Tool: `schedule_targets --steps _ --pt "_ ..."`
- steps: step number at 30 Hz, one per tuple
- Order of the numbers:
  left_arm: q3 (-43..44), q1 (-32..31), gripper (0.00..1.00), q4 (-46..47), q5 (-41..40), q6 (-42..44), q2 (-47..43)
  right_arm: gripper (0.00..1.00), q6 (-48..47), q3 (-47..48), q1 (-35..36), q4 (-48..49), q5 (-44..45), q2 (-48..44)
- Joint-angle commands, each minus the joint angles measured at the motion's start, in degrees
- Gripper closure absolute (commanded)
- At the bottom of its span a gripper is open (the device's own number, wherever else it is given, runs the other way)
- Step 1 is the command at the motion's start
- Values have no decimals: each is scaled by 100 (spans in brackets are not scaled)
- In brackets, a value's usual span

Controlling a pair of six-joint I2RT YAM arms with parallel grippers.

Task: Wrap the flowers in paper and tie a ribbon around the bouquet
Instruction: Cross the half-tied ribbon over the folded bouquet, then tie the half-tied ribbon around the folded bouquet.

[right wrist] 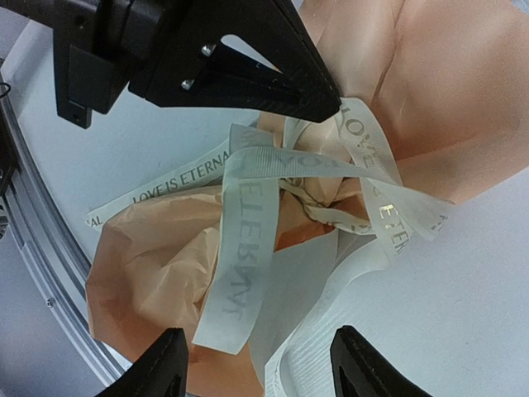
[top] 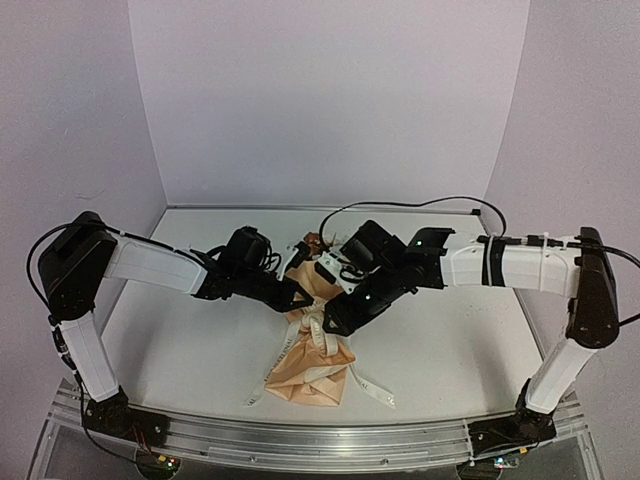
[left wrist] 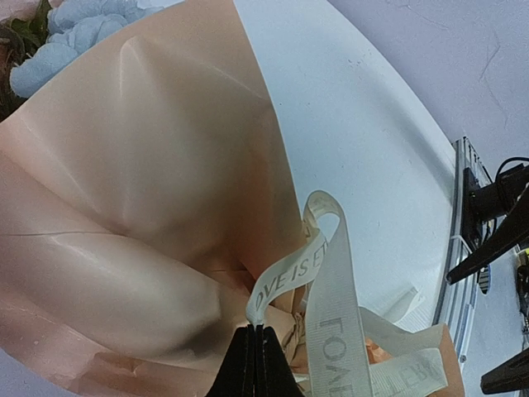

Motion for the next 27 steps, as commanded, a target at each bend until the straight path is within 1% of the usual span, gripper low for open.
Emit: schedule_targets --steps 1,12,19,21,23,27 --pt "-80 -7 100 324 -35 183 -271 39 -151 350 31 -49 120 251" --pt "-141 -69 100 324 -103 354 -300 39 -37 758 33 -141 -3 695" --pt "-194 -75 100 331 -159 378 -305 46 19 605 33 -210 25 693" --pt "-241 -75 100 365 -192 378 -342 53 44 531 32 -224 -9 660" --pt "-269 -74 100 389 -209 376 -374 62 70 478 30 -226 -39 618" --pt "-328 -74 100 451 -231 358 -404 84 100 491 29 -271 -46 543"
